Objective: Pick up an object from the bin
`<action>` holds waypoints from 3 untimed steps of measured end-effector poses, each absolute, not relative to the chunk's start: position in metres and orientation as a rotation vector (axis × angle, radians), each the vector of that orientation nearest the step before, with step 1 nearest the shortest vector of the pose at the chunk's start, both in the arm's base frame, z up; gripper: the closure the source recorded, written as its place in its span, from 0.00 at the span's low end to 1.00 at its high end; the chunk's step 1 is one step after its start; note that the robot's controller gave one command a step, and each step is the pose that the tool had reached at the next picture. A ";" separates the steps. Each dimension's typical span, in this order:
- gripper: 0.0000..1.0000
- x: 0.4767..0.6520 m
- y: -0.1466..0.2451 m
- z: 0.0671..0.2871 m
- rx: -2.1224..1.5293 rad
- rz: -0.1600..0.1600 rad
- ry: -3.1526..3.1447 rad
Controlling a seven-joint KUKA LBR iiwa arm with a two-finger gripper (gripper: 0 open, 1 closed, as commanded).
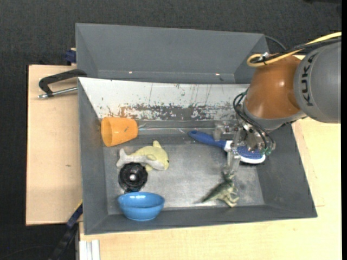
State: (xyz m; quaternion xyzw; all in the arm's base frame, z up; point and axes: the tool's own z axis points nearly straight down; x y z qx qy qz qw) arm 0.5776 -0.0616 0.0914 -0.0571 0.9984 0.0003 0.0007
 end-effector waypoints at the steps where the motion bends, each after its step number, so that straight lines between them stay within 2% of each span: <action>1: 0.00 0.561 -0.045 0.074 0.054 0.002 3.130; 2: 0.00 0.562 -0.029 0.074 -0.551 -0.007 3.083; 3: 0.00 0.562 -0.065 0.075 -0.509 0.001 3.080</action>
Offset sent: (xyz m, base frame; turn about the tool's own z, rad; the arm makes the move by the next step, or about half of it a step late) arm -0.0209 0.0152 -0.0214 0.1488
